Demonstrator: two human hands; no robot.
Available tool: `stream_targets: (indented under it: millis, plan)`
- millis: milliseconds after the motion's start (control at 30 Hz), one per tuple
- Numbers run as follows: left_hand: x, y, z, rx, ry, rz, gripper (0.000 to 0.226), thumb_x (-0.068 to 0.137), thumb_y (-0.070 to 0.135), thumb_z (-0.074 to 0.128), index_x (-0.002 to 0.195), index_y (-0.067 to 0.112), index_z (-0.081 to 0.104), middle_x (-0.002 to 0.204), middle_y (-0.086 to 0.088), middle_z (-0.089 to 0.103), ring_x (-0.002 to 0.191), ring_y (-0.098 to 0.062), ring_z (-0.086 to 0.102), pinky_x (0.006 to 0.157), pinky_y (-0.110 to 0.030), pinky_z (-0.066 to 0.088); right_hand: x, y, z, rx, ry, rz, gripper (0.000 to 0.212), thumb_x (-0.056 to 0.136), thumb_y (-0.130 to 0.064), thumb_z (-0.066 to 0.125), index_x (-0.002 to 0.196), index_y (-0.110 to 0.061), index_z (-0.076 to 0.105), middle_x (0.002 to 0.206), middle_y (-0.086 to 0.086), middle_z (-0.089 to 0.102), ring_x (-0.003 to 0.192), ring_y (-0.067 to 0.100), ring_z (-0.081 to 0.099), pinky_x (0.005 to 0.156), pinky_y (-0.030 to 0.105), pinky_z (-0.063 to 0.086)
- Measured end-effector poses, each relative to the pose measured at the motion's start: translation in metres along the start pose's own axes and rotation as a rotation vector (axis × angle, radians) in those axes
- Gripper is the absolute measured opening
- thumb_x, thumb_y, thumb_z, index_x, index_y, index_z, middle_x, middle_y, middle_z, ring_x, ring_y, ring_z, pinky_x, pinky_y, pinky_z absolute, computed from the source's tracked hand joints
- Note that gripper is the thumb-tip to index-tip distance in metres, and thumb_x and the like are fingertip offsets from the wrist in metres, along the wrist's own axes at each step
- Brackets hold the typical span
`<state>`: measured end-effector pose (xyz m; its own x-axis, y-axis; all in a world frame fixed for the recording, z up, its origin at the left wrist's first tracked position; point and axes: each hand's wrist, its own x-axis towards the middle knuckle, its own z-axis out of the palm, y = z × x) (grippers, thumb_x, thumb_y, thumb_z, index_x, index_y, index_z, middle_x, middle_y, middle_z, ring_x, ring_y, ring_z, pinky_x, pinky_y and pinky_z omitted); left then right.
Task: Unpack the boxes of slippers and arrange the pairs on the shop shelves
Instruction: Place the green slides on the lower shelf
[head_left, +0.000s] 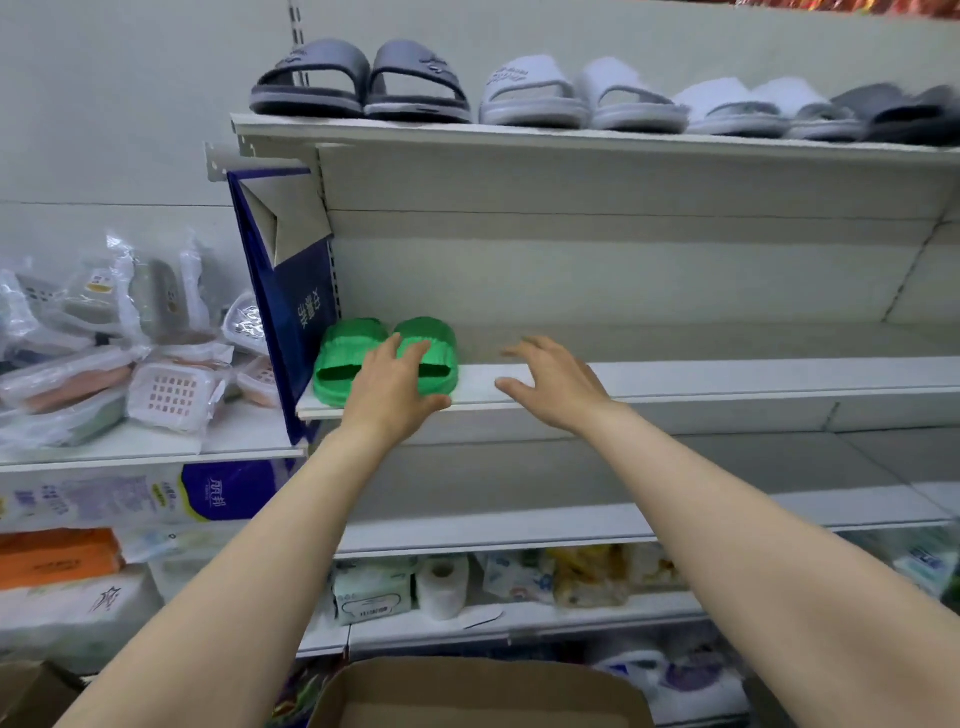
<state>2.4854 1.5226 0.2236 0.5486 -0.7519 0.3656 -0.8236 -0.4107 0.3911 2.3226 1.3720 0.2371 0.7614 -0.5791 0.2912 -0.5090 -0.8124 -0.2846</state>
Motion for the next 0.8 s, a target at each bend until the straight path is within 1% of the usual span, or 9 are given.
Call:
stream_targets:
  millis: [67, 167, 267, 333, 433, 567, 667, 800]
  plan:
    - [-0.012, 0.037, 0.0, -0.023, 0.001, 0.029, 0.081, 0.082, 0.042, 0.077, 0.151, 0.02, 0.039, 0.158, -0.019, 0.029, 0.146, -0.034, 0.026, 0.118, -0.044, 0.027, -0.025, 0.021, -0.029, -0.007, 0.029, 0.021, 0.055, 0.098, -0.049, 0.055, 0.148, -0.028, 0.046, 0.162, 0.003, 0.031, 0.149, 0.021, 0.028, 0.116, 0.038, 0.031]
    - [-0.031, 0.098, 0.002, -0.058, 0.026, 0.094, 0.079, 0.082, 0.046, 0.076, 0.148, 0.018, 0.044, 0.15, -0.017, 0.041, 0.14, -0.033, 0.035, 0.114, -0.043, 0.034, -0.07, 0.056, -0.074, -0.033, 0.108, 0.024, 0.051, 0.097, -0.05, 0.056, 0.144, -0.029, 0.051, 0.158, 0.0, 0.039, 0.145, 0.02, 0.035, 0.112, 0.039, 0.037]
    - [-0.055, 0.164, 0.008, -0.087, 0.051, 0.146, 0.074, 0.082, 0.046, 0.075, 0.145, 0.018, 0.047, 0.141, -0.014, 0.048, 0.133, -0.032, 0.042, 0.109, -0.041, 0.038, -0.124, 0.094, -0.117, -0.051, 0.176, 0.022, 0.05, 0.096, -0.048, 0.058, 0.142, -0.028, 0.053, 0.154, 0.0, 0.043, 0.143, 0.019, 0.036, 0.11, 0.037, 0.037]
    - [-0.073, 0.208, 0.015, -0.11, 0.064, 0.176, 0.071, 0.083, 0.045, 0.075, 0.144, 0.019, 0.048, 0.138, -0.012, 0.048, 0.132, -0.03, 0.042, 0.107, -0.04, 0.039, -0.159, 0.122, -0.143, -0.059, 0.216, 0.036, 0.052, 0.095, -0.049, 0.06, 0.142, -0.029, 0.053, 0.155, -0.001, 0.041, 0.144, 0.018, 0.035, 0.111, 0.037, 0.036]
    - [-0.099, 0.271, 0.028, -0.146, 0.066, 0.222, 0.068, 0.085, 0.045, 0.074, 0.143, 0.02, 0.048, 0.139, -0.008, 0.048, 0.132, -0.027, 0.043, 0.103, -0.039, 0.041, -0.209, 0.165, -0.174, -0.083, 0.249, 0.056, 0.054, 0.094, -0.05, 0.061, 0.143, -0.029, 0.051, 0.156, -0.001, 0.041, 0.144, 0.018, 0.036, 0.112, 0.038, 0.037]
    - [-0.127, 0.348, 0.055, -0.164, 0.049, 0.293, 0.067, 0.085, 0.045, 0.074, 0.142, 0.021, 0.049, 0.138, -0.008, 0.049, 0.13, -0.026, 0.045, 0.102, -0.036, 0.04, -0.268, 0.22, -0.206, -0.111, 0.271, 0.085, 0.057, 0.093, -0.049, 0.063, 0.144, -0.027, 0.051, 0.155, 0.002, 0.043, 0.144, 0.02, 0.038, 0.112, 0.039, 0.038]
    - [-0.143, 0.395, 0.081, -0.21, 0.016, 0.31, 0.066, 0.085, 0.045, 0.074, 0.141, 0.022, 0.049, 0.138, -0.007, 0.049, 0.13, -0.025, 0.045, 0.101, -0.035, 0.041, -0.302, 0.261, -0.221, -0.107, 0.257, 0.13, 0.058, 0.093, -0.048, 0.064, 0.145, -0.026, 0.05, 0.154, 0.003, 0.043, 0.143, 0.022, 0.038, 0.114, 0.04, 0.037]
    - [-0.154, 0.442, 0.123, -0.251, -0.055, 0.334, 0.067, 0.085, 0.043, 0.074, 0.143, 0.02, 0.048, 0.141, -0.007, 0.047, 0.133, -0.023, 0.041, 0.104, -0.034, 0.039, -0.336, 0.32, -0.226, -0.067, 0.24, 0.193, 0.058, 0.093, -0.047, 0.064, 0.145, -0.026, 0.049, 0.152, 0.002, 0.045, 0.142, 0.022, 0.039, 0.114, 0.046, 0.038]
